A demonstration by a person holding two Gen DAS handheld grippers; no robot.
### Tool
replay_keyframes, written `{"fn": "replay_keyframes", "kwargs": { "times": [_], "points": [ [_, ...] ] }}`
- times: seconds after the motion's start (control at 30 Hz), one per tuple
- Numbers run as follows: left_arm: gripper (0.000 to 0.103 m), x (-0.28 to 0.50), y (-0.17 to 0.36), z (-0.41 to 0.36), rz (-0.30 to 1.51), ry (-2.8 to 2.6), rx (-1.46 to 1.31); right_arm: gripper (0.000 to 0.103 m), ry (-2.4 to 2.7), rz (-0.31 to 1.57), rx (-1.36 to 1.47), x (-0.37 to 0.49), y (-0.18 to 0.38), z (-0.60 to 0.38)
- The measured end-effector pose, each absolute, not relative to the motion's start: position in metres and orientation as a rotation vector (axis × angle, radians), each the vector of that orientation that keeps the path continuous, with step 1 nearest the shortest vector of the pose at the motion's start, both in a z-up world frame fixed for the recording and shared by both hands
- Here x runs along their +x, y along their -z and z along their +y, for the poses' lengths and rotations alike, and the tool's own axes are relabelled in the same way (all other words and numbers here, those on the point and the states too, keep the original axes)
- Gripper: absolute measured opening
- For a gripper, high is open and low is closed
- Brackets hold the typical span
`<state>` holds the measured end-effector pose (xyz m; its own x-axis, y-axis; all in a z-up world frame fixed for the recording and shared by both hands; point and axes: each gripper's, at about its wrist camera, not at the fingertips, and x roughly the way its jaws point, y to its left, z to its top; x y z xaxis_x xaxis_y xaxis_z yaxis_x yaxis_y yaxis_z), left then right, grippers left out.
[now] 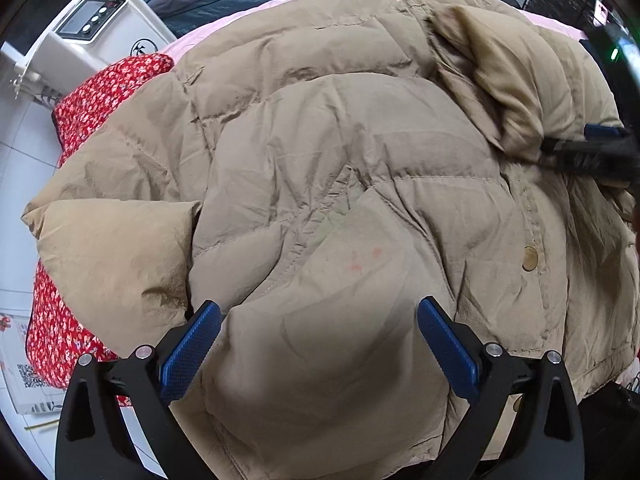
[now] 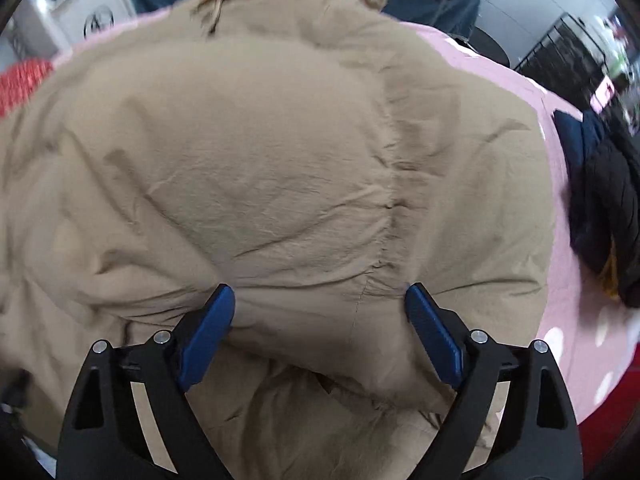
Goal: Fold large clothes
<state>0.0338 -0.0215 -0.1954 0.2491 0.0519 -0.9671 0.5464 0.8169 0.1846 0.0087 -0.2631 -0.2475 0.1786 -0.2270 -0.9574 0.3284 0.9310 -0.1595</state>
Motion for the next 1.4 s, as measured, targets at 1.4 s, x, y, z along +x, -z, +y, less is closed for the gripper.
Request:
{"fn": "replay_keyframes", "kwargs": {
  "times": [1.4],
  "points": [
    [0.072, 0.103, 0.209, 0.038, 1.19, 0.002, 0.555, 0.089, 0.28, 1.27, 0.05, -0.067, 0.216, -0.209]
  ]
}}
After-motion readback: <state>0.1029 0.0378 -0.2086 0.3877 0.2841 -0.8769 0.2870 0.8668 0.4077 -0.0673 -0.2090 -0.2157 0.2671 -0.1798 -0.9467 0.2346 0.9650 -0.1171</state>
